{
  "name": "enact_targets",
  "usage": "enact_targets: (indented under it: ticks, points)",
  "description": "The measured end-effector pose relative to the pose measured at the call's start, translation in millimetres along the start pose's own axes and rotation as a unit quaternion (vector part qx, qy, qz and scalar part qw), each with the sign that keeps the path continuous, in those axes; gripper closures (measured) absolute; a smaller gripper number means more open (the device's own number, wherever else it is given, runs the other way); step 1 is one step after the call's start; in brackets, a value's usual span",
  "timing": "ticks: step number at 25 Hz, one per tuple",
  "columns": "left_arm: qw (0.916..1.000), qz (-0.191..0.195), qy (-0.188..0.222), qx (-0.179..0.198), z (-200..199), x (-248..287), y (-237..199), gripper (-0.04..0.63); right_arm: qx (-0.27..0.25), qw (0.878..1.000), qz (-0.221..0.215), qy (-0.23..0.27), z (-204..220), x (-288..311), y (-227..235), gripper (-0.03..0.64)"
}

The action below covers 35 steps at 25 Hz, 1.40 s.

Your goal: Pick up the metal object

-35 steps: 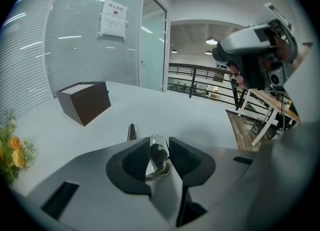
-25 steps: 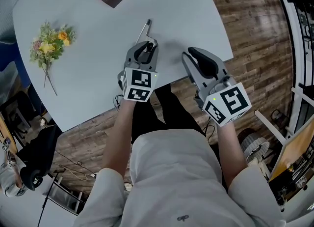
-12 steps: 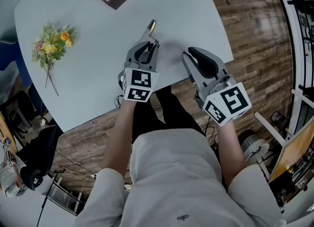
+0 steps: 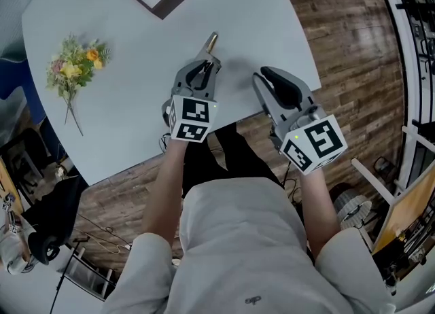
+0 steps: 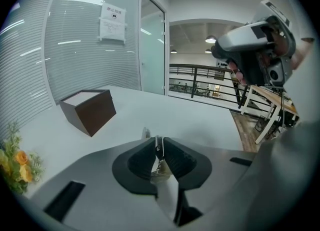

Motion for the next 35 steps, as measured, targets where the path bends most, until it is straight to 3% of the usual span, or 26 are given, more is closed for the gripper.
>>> enact_targets:
  ticks: [20, 35]
  points:
    - [0.9994, -0.023, -0.014, 0.023, -14, -3, -11, 0.558, -0.010, 1.000, -0.011, 0.009, -16, 3, 5, 0.543]
    - [0.9992, -0.038, -0.005, 0.013, -17, -13, -22, 0.571, -0.013, 1.000, -0.008, 0.020, -23, 3, 2, 0.542]
Point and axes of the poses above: the fingertips, and each gripper's own axes: x forward along the fingers, y to its right, z out of its underside, the point moved 5 cm from there along -x, backward along the fingers, and after that the axes turned 10 degrees about z, right-handed, at the moved point
